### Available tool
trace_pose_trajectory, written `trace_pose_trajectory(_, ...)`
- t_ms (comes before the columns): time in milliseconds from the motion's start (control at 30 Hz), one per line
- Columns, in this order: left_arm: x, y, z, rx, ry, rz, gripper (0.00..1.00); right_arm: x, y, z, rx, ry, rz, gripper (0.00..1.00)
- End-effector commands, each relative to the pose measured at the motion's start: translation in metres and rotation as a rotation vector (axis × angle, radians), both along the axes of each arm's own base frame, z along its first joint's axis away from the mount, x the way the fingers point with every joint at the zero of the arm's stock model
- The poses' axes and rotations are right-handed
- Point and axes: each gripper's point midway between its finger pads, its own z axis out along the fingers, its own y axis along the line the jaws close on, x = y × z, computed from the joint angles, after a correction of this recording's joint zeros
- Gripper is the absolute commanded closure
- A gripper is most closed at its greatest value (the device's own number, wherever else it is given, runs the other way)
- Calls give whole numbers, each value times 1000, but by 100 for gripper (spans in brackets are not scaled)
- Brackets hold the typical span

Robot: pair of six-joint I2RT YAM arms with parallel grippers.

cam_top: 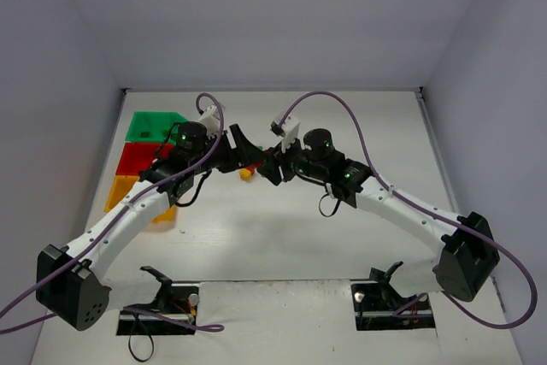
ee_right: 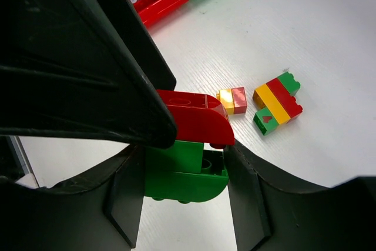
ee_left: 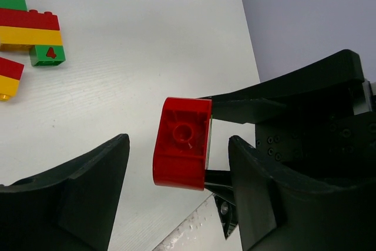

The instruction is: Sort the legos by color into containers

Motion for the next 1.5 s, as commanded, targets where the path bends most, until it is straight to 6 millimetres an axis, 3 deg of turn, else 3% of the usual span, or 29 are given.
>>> trace_pose_trajectory(0, 4, 1, 48, -25, -138, 4, 39, 1, 0, 28, 35, -100, 16, 100)
trace_pose_trajectory(167, 4, -2, 41, -23, -121, -10, 43, -2, 2, 29, 30, -117, 53, 100)
trace_pose_trajectory(267, 6, -7, 40, -48, -120, -22, 52, -4, 4, 30, 32, -119, 65, 100)
trace_pose_trajectory(700, 9, -16, 27, -42, -70, -61, 55, -3, 7, 35, 41, -136, 79, 100)
trace_pose_trajectory(767, 9, -16, 27, -43, -71, -61, 69, -3, 7, 34, 40, -137, 81, 100)
trace_pose_trajectory(800, 10, -15, 28, -43, -72, -54, 87, -4, 6, 32, 37, -133, 81, 100)
trace_pose_trajectory(867, 10, -14, 30, -43, -74, -43, 99, -5, 6, 30, 34, -133, 84, 100)
trace_pose_trajectory(1167, 16, 1, 43, -26, -111, 2, 100, -16, -8, -5, -19, -92, 81, 100)
trace_pose_trajectory(1467, 37, 48, 57, -8, -136, 93, 100, -23, -19, -30, -64, -62, 67, 100)
